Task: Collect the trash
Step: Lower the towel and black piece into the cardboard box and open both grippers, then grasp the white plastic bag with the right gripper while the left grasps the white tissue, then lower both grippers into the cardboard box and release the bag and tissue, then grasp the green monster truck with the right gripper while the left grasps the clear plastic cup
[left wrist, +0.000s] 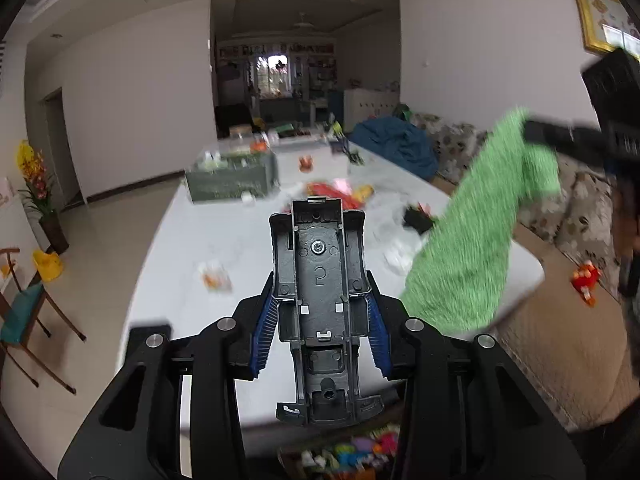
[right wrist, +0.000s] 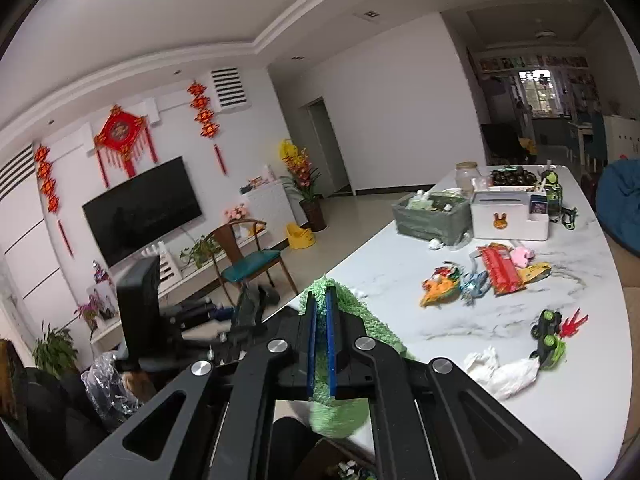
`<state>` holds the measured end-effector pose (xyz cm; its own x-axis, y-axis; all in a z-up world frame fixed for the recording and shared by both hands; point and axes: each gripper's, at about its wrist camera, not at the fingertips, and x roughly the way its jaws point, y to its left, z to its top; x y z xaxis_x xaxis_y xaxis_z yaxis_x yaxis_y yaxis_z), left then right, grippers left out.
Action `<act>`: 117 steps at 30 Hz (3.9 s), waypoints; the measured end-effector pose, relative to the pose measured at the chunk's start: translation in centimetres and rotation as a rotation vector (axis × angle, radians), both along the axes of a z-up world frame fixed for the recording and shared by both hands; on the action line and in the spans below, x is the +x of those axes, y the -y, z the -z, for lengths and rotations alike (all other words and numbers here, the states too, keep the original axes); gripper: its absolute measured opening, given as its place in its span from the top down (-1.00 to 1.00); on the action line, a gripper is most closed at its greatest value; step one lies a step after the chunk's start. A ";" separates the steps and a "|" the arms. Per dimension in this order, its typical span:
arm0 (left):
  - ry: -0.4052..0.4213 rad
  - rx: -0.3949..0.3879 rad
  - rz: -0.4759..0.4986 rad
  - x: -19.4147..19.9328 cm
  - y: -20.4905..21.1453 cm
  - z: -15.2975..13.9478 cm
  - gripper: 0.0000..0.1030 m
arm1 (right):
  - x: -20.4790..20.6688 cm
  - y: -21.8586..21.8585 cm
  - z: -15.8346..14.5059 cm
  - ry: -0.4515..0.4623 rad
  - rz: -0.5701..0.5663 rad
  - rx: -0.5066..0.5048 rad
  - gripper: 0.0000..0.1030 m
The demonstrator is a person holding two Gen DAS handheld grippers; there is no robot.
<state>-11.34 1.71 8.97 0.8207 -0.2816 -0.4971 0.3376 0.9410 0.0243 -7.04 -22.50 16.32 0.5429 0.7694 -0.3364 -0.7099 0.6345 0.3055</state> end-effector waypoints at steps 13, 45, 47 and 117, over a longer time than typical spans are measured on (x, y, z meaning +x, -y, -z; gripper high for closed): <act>-0.376 0.077 0.001 -2.0 1.1 19.2 0.24 | -4.2 -3.5 17.1 -0.325 -0.058 -0.119 0.93; -0.513 0.127 -0.089 2.5 0.7 16.2 -0.67 | 16.9 5.8 18.1 -0.345 0.601 -0.309 -0.44; -0.455 0.106 -0.050 2.9 1.3 14.1 -0.67 | 18.4 7.5 19.6 -0.469 0.622 -0.162 -0.44; -0.406 0.229 -0.239 0.8 0.2 15.3 -0.59 | 8.9 6.5 14.8 -0.186 0.486 -0.244 -0.70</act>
